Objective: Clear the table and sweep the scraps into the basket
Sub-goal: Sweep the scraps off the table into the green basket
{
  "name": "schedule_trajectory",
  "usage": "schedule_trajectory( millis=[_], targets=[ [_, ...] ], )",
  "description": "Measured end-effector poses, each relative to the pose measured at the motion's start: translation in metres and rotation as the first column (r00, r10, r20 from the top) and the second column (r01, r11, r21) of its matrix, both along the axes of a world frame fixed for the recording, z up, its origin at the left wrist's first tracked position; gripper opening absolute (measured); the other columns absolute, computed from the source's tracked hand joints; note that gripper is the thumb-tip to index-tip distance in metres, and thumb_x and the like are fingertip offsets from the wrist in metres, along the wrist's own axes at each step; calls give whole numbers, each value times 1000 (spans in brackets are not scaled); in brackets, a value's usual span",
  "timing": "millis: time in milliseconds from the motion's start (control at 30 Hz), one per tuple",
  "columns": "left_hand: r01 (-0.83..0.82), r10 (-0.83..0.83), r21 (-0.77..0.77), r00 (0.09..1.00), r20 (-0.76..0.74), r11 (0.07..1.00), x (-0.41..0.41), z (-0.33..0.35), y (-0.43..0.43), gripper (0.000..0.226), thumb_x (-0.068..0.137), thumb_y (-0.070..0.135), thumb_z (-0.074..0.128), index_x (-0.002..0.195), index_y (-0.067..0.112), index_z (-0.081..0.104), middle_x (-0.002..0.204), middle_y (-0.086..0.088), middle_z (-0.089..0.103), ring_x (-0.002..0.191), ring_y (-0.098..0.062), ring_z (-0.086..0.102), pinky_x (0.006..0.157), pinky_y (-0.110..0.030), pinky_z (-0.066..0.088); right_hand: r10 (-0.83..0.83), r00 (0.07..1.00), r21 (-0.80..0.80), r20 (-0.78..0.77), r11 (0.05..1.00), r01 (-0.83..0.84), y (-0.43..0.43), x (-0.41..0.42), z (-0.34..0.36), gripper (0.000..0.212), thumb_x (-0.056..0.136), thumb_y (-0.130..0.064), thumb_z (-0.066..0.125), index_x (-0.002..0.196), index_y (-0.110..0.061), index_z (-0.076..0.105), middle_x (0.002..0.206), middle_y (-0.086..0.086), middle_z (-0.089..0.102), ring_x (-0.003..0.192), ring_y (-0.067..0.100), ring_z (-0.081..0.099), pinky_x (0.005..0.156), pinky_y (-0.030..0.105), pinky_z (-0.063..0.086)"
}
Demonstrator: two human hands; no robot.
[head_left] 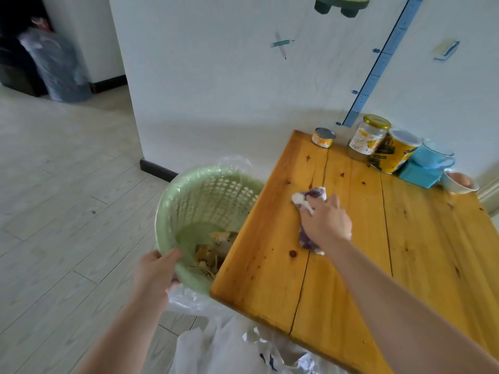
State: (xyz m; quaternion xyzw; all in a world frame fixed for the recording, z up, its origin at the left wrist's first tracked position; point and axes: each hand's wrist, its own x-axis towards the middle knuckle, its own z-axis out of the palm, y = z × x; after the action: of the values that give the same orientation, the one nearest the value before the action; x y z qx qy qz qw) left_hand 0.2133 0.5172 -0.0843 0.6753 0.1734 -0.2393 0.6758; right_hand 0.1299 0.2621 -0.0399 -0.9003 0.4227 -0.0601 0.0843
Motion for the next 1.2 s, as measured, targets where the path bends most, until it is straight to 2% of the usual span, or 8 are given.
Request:
schedule_trajectory(
  millis=[267,400,567,700,833,900,1067,1200],
  targets=[
    [-23,23,11,1000,-18,1000,10,-6,-10,11,83,-1,57,74,5,54,71,-15,59,63,-29,59,68,-41,52,350,929,7,118,936,-353,112,31,-11,39,97,-33,37,133,-21,46,135,10,37,109,26,51,81,32,48],
    [-21,21,23,1000,-18,1000,13,-5,-10,11,84,0,56,75,5,53,70,-16,59,60,-28,58,55,-35,51,439,888,70,137,890,-450,127,54,-13,38,98,-29,37,133,-17,46,134,12,38,107,30,51,79,35,46],
    [-25,25,22,1000,-14,999,14,-2,-9,11,85,0,54,75,3,52,70,-15,60,55,-24,56,44,-27,49,272,818,346,507,805,-482,116,85,-4,40,95,-28,48,135,-22,46,120,9,50,66,4,47,53,10,41],
    [-47,47,13,998,-35,999,21,-5,-6,6,85,1,53,79,2,53,69,-14,56,52,-21,50,42,-27,43,265,832,415,487,768,-488,103,101,10,40,92,-25,54,132,-23,50,131,4,50,96,16,56,81,22,44],
    [-97,97,7,994,-51,995,28,-6,-5,9,84,-2,52,77,4,52,74,-15,58,56,-22,54,30,-17,41,161,839,482,519,756,-443,97,120,21,38,88,-20,60,125,-24,57,118,-1,62,74,11,62,67,22,50],
    [-112,112,6,992,-53,994,32,-8,-5,10,84,-2,51,77,4,52,74,-15,58,56,-23,53,28,-16,37,262,831,394,491,784,-480,97,128,21,35,87,-21,61,122,-24,60,122,3,60,88,18,64,69,23,48],
    [-140,138,-21,987,-80,990,42,-18,-6,11,85,-1,52,76,5,52,76,-14,59,62,-24,58,45,-27,50,382,850,314,362,809,-497,94,145,13,32,89,-21,57,121,-23,60,124,8,56,84,22,60,74,30,52],
    [-190,185,-24,975,-123,982,60,-43,-10,13,85,1,53,74,7,51,75,-13,59,63,-25,58,57,-34,53,263,852,392,453,799,-456,86,158,6,34,88,-22,58,122,-25,59,126,8,55,81,21,63,69,28,52]
  ],
)
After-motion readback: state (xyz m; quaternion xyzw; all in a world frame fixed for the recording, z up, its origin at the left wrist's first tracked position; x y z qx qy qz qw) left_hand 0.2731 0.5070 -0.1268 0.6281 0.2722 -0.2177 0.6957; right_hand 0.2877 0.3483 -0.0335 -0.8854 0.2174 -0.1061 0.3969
